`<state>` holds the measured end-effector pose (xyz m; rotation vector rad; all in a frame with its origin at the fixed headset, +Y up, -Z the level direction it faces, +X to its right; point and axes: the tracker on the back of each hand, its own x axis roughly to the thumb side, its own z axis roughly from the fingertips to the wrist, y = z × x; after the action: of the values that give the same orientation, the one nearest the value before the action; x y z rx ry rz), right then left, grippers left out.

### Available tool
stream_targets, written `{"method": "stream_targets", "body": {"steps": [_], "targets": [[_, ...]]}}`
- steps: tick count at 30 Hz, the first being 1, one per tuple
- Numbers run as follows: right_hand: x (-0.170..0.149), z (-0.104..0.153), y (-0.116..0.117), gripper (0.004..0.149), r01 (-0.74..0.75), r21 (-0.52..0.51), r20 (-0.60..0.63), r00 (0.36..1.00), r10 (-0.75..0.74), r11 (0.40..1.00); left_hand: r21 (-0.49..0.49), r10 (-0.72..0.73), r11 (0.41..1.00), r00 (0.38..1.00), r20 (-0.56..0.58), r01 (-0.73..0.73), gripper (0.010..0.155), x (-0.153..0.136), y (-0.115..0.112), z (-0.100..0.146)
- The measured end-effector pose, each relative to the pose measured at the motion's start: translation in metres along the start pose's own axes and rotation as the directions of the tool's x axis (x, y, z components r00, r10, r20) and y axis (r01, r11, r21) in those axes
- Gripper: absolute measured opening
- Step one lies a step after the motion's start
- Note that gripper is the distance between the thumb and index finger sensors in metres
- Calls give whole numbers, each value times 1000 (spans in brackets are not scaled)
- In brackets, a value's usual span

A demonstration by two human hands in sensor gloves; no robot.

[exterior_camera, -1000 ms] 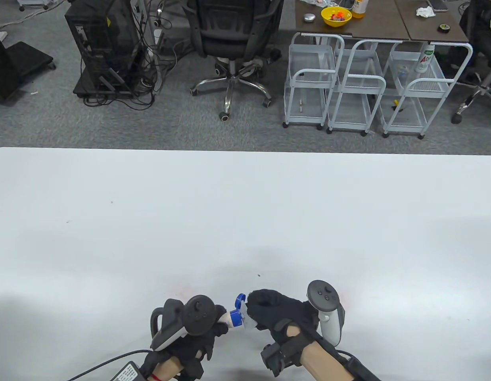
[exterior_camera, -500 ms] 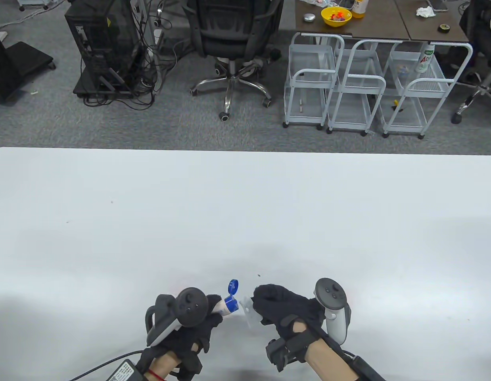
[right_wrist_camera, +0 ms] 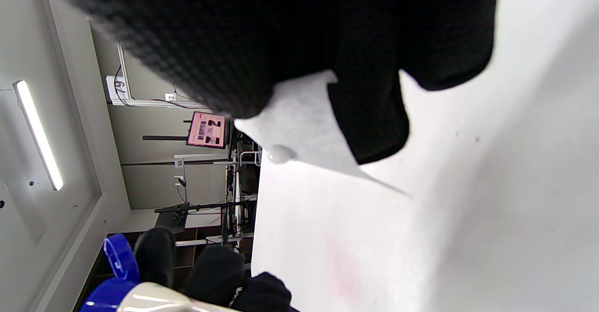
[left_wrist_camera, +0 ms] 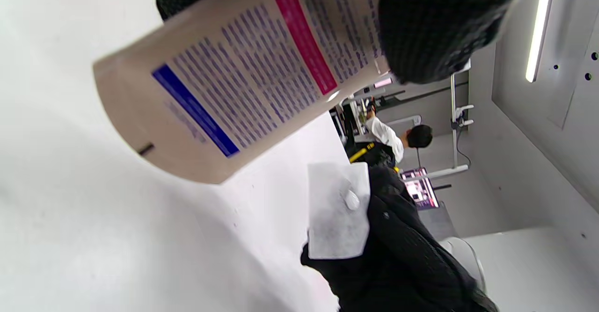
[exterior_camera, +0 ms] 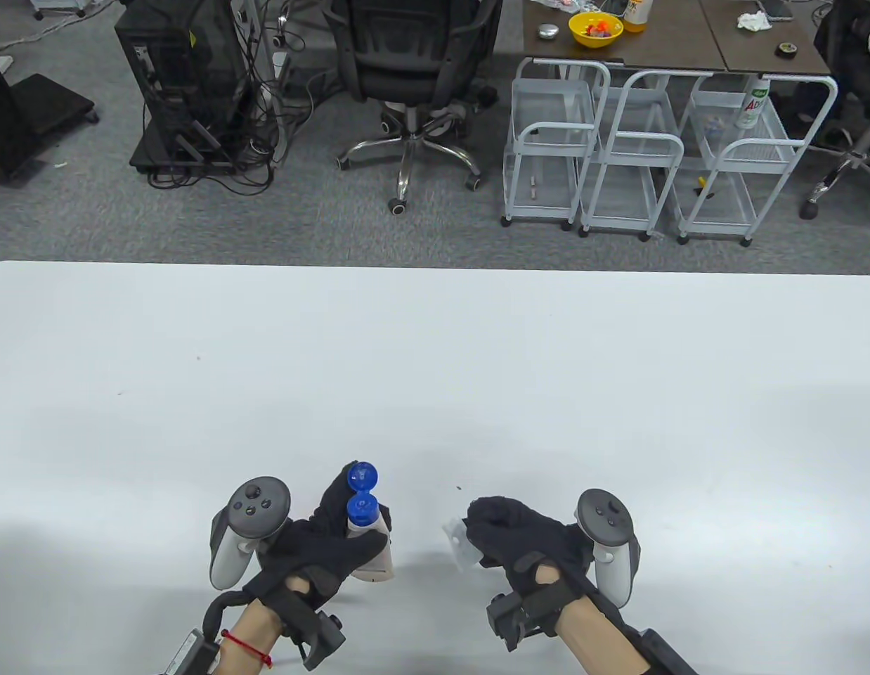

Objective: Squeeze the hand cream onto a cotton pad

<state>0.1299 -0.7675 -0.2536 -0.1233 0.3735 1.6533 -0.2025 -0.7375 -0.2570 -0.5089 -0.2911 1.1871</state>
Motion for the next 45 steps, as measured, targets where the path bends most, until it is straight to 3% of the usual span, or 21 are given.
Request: {"method": "stream_targets", "body": {"steps": [6, 10, 14, 18, 26, 28, 31, 34, 38, 45], "targets": [[-1, -1, 2, 37, -20, 9, -3, 1000, 20, 1000, 46, -19, 999, 1000, -6, 20, 95, 0, 2, 1], [-1, -1, 2, 37, -28, 7, 1, 1000, 28, 1000, 73, -49, 996, 999, -24, 50, 89, -1, 2, 1], [-1, -1, 2, 37, -35, 14, 3, 999, 35, 999, 159, -116, 980, 993, -39, 121, 71, 0, 2, 1], [-1, -3, 3, 37, -55, 16, 11, 998, 54, 998, 186, -149, 970, 988, -45, 155, 63, 0, 4, 1], [-2, -10, -2, 37, -70, -6, 6, 998, 70, 998, 135, -231, 964, 973, -8, 230, 63, 6, 0, 2], [1, -13, -6, 37, -75, 9, 9, 997, 75, 997, 116, -272, 958, 960, 66, 264, 63, 9, -2, 2], [6, -18, -12, 37, -95, 66, 43, 995, 92, 993, 96, -318, 945, 947, 49, 313, 80, 11, -4, 1], [8, -24, -21, 37, -67, 125, 47, 997, 62, 990, 163, -347, 924, 938, -23, 346, 84, 10, 0, 2], [10, -33, -42, 37, -174, 49, 45, 984, 172, 983, 251, -395, 870, 904, -163, 425, 66, 4, 10, 3], [3, -43, -80, 36, -389, -213, -116, 921, 372, 896, 290, -484, 785, 834, -266, 548, 59, 1, 18, 0]]}}
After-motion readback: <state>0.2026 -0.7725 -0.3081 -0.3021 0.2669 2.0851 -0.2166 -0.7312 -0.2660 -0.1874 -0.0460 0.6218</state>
